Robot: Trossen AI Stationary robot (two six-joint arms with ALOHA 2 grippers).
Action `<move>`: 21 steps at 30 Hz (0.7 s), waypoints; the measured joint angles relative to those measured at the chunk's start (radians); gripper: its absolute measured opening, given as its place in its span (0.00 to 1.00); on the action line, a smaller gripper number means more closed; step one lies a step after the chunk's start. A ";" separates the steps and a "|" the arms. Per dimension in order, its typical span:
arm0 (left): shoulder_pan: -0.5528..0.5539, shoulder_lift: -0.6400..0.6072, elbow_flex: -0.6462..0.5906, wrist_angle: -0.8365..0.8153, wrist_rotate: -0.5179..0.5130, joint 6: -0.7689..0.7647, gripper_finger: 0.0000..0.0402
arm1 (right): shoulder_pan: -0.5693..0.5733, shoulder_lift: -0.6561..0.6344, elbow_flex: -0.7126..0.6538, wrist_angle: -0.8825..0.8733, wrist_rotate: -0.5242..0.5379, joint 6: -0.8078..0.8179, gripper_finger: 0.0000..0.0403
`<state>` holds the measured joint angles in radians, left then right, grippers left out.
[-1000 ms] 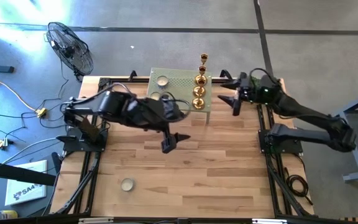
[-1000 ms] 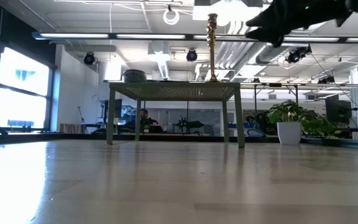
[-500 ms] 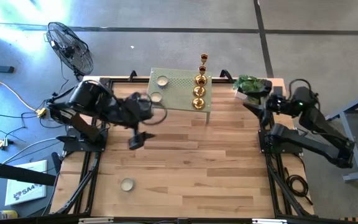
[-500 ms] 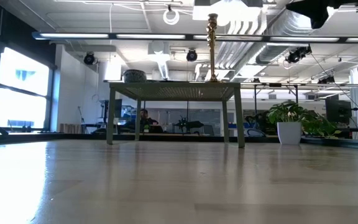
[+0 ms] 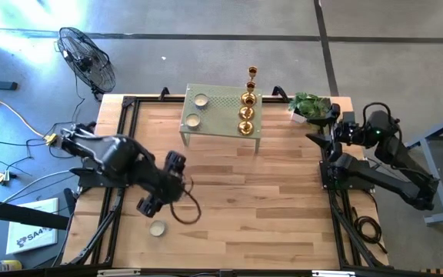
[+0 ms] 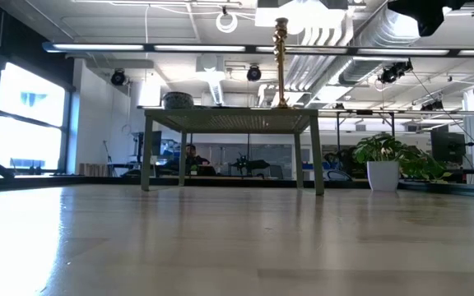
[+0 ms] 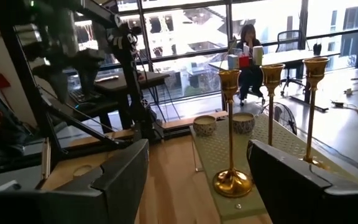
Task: Stock candles and holders on shelf
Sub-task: Align the light blue scented candle with the other scented candles on the shelf
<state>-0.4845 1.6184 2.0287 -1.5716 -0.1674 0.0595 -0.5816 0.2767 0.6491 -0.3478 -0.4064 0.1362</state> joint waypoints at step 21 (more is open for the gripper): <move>-0.027 0.002 -0.628 0.216 0.272 -0.549 0.91 | 0.000 -0.001 0.000 -0.030 -0.001 -0.031 0.66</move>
<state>-0.5114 1.6207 1.4005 -1.3560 0.1049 -0.4891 -0.5819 0.2760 0.6491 -0.3779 -0.4072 0.1051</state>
